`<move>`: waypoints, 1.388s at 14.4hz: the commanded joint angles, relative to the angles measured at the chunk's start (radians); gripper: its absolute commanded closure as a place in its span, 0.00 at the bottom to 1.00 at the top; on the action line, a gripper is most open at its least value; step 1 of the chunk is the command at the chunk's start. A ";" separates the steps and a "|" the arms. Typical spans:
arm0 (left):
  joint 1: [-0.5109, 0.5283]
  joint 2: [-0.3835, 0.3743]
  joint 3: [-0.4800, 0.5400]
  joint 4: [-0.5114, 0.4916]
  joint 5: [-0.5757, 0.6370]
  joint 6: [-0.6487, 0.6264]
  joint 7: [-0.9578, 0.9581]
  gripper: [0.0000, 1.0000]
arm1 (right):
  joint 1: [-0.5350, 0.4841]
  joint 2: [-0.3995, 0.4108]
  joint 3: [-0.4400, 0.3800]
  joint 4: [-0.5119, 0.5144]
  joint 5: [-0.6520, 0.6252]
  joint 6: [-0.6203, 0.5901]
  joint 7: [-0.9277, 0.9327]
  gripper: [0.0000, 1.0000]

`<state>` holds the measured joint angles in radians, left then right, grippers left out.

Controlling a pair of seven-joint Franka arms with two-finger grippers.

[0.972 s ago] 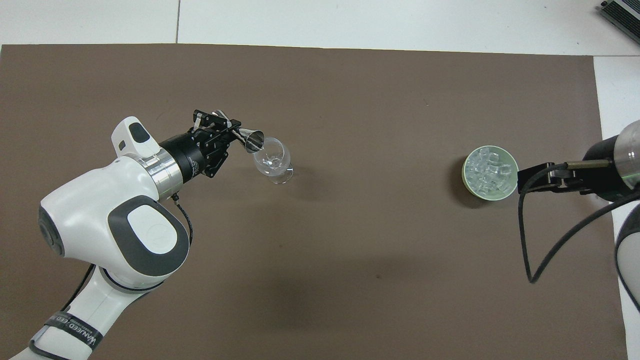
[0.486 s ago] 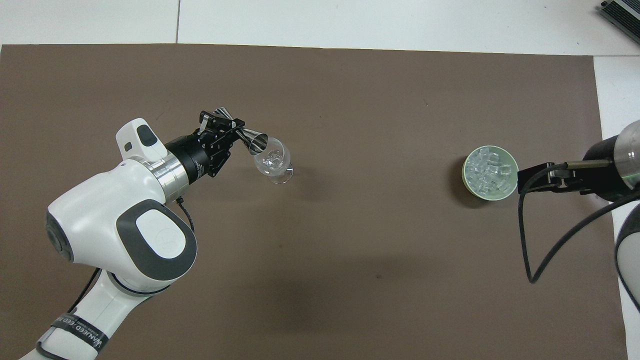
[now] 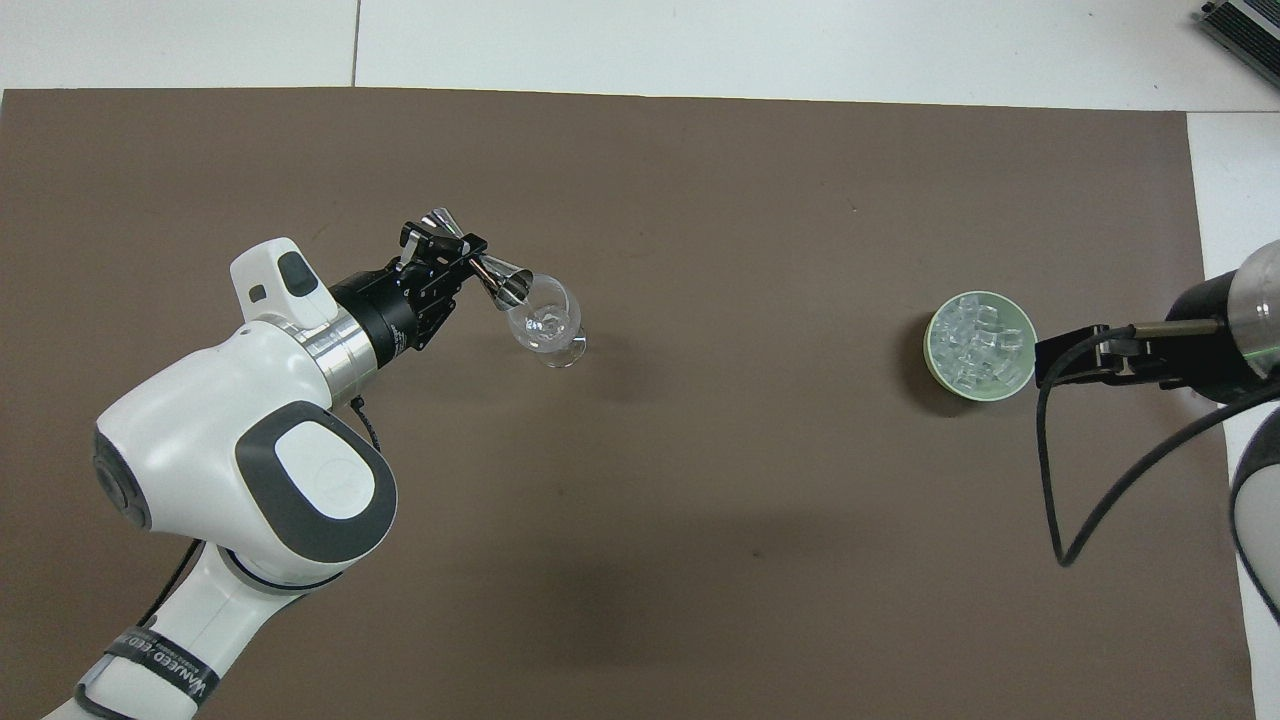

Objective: Pour wine and add ice with both arms
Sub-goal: 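Hold the metal cup tipped over the glass with the left gripper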

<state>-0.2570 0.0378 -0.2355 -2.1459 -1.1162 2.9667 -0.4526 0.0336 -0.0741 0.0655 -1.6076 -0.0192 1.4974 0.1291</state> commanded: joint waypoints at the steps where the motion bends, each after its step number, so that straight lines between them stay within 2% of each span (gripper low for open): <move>1: -0.036 -0.026 0.015 -0.031 -0.004 0.041 0.032 1.00 | -0.003 -0.026 -0.003 -0.031 0.018 0.014 -0.026 0.00; 9: -0.044 -0.016 0.015 -0.020 -0.004 0.072 0.201 1.00 | -0.003 -0.026 -0.003 -0.031 0.018 0.014 -0.026 0.00; 14: -0.068 -0.010 0.013 -0.002 -0.002 0.090 0.218 1.00 | -0.003 -0.026 -0.003 -0.031 0.018 0.014 -0.026 0.00; 20: -0.073 0.001 0.013 0.029 0.002 0.092 0.331 1.00 | -0.003 -0.026 -0.003 -0.031 0.018 0.014 -0.025 0.00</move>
<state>-0.3096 0.0379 -0.2363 -2.1327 -1.1147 3.0408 -0.1758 0.0336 -0.0741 0.0655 -1.6076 -0.0192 1.4974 0.1291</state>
